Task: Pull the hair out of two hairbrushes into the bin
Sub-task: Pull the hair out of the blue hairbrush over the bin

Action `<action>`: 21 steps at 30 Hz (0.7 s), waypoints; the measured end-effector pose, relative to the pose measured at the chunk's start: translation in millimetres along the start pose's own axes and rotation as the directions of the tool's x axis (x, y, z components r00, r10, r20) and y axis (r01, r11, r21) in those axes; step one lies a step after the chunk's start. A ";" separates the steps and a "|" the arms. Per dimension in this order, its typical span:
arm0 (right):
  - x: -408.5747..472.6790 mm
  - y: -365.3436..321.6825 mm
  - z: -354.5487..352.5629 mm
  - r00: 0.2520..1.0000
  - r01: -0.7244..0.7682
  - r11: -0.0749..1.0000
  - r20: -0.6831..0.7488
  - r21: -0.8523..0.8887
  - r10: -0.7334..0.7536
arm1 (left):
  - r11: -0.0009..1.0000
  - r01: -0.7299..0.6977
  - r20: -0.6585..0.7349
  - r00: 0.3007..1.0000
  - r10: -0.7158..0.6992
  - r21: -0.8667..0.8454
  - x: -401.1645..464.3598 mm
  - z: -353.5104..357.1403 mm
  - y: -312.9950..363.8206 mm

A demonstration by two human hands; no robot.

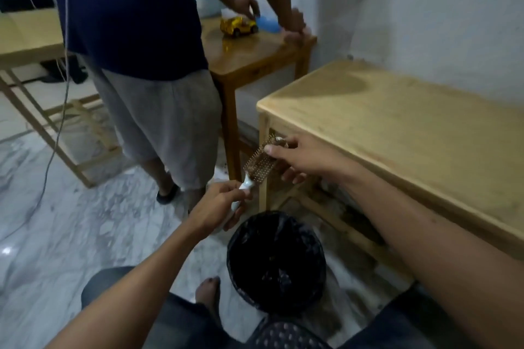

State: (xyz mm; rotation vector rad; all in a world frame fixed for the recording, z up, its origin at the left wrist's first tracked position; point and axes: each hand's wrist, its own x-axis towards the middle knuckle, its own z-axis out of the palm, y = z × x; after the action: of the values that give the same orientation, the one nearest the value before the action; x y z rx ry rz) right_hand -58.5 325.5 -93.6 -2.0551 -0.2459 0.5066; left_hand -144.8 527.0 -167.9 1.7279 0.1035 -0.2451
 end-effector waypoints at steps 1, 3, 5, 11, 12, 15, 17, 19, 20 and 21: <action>1.6 11.6 8.9 0.998 -0.036 0.999 0.060 -0.002 0.036 | 1.000 0.027 -0.009 1.000 -0.026 0.016 -4.3 0.4 -10.8; 5.3 38.4 25.3 0.975 -0.127 0.991 0.190 0.038 0.118 | 0.991 0.096 -0.042 0.995 -0.092 0.091 -11.7 2.9 -33.7; 7.6 65.8 40.2 0.932 -0.238 0.966 0.303 0.097 0.199 | 0.975 0.161 -0.064 0.986 -0.152 0.156 -17.4 7.6 -54.3; 14.7 117.7 66.2 0.907 -0.342 0.932 0.301 0.119 0.294 | 0.954 0.231 -0.109 0.971 -0.213 0.191 -12.0 31.0 -75.6; 16.9 121.4 65.3 0.913 -0.341 0.932 0.279 0.123 0.297 | 0.952 0.239 -0.131 0.967 -0.217 0.189 -8.8 34.1 -77.0; 23.2 128.8 53.9 0.930 -0.333 0.933 0.210 0.137 0.301 | 0.939 0.258 -0.196 0.957 -0.216 0.227 0.0 39.6 -74.7; 26.3 132.7 40.1 0.943 -0.326 0.931 0.125 0.163 0.308 | 0.938 0.263 -0.250 0.946 -0.204 0.228 6.3 40.9 -74.1; 26.8 139.6 24.5 0.945 -0.327 0.926 0.035 0.189 0.327 | 0.939 0.278 -0.310 0.928 -0.208 0.202 11.9 41.3 -72.9; 26.6 145.3 17.3 0.943 -0.325 0.922 -0.003 0.208 0.333 | 0.937 0.279 -0.331 0.922 -0.201 0.210 14.4 42.0 -71.7; 26.1 151.7 11.3 0.940 -0.323 0.921 -0.039 0.219 0.339 | 0.931 0.274 -0.338 0.923 -0.184 0.242 16.9 43.4 -70.7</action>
State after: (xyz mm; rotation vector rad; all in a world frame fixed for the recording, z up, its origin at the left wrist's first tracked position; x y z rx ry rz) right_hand -45.0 266.5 -235.6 -1.9096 0.2001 0.6296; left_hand -147.5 495.4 -246.4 2.0347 0.5309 -0.1641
